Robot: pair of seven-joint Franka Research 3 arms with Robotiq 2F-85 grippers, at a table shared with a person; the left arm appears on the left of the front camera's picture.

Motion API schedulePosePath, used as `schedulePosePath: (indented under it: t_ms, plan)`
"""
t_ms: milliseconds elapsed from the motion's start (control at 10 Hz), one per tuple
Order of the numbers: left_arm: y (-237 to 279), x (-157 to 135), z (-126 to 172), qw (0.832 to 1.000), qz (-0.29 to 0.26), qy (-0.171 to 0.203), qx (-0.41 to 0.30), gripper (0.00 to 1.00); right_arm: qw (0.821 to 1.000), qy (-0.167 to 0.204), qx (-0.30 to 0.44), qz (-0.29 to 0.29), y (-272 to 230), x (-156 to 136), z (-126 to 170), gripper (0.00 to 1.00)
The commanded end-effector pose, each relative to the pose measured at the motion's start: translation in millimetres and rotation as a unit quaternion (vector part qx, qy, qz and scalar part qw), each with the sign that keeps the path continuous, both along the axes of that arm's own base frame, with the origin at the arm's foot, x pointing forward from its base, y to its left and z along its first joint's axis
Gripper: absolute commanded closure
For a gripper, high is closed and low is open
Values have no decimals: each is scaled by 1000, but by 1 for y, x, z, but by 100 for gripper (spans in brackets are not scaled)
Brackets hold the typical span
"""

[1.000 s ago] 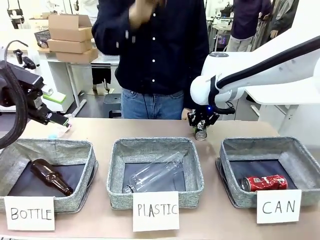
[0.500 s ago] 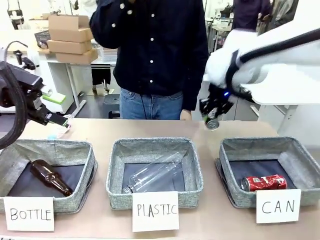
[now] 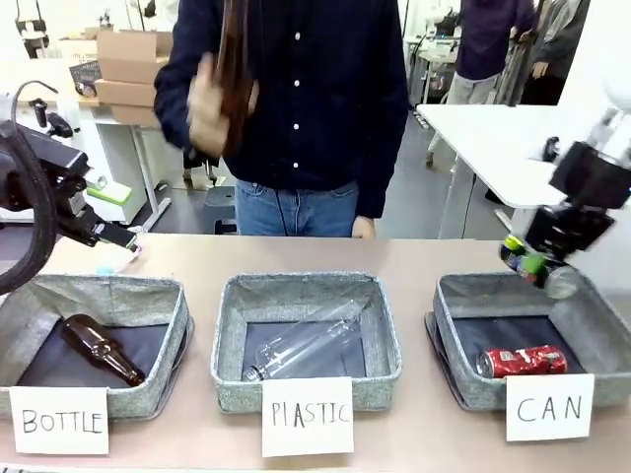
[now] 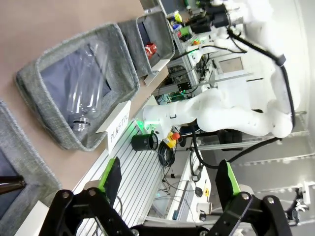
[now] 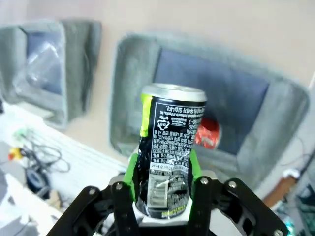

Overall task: Sort the can waste into the basket.
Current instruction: Pick up the can waste from the table and place it in the right Fabric basket.

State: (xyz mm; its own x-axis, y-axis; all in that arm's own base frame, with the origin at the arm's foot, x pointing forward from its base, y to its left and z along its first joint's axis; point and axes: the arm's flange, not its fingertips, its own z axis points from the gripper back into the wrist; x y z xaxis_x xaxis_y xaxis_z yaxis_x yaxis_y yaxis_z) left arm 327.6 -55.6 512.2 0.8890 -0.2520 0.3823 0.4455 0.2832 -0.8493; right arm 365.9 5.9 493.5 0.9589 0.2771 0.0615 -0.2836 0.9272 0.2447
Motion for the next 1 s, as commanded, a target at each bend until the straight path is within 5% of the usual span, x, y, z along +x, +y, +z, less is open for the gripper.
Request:
schedulePosePath:
  t_ms: [0,200,300,900]
  plan:
    - [3,-2,0,1000,-6,-3,1,0,1000,-8,-11,-2,-3,-3,-13,100]
    - [3,-2,0,1000,-6,-3,1,0,1000,-7,-13,12,-3,1,-15,100]
    - [3,-2,0,1000,-6,-3,1,0,1000,-3,-16,14,-2,5,-15,6]
    - [3,-2,0,1000,-6,-3,1,0,1000,-17,8,1,-4,5,-14,0]
